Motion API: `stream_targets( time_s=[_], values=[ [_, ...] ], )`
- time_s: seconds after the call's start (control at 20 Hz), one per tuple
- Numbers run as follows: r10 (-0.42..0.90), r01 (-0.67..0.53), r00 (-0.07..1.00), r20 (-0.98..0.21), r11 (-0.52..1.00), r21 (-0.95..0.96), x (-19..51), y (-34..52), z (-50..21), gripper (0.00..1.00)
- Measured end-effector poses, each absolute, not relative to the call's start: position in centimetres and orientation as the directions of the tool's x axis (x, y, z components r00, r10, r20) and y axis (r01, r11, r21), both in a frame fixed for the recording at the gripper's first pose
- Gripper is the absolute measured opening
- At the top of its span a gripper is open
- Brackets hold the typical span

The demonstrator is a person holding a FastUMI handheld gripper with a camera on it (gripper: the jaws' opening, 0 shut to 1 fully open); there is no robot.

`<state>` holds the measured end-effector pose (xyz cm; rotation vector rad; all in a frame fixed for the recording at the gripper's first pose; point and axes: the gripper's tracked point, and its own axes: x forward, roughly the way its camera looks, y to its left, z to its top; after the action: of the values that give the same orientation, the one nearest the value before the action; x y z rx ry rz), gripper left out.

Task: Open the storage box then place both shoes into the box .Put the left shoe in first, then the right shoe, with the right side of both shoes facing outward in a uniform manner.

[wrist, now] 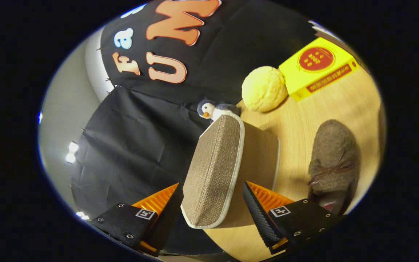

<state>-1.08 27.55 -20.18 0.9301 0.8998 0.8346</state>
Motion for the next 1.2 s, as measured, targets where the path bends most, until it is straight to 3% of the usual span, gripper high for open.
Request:
stream_targets(
  time_s=[0.75, 1.0, 1.15, 1.2],
  values=[
    [0.946, -0.138, 0.304, -0.116, 0.164, 0.977, -0.4, 30.4, -20.4, 0.95],
    [0.939, -0.18, 0.344, -0.014, 0.08, 0.98, 0.4, 29.1, -17.1, 0.77],
    [0.929, -0.2, 0.37, -0.015, 0.096, 0.975, 0.9, 29.1, -16.9, 0.64],
    [0.925, -0.21, 0.38, -0.022, 0.109, 0.972, 1.0, 29.2, -16.9, 0.46]
  ],
)
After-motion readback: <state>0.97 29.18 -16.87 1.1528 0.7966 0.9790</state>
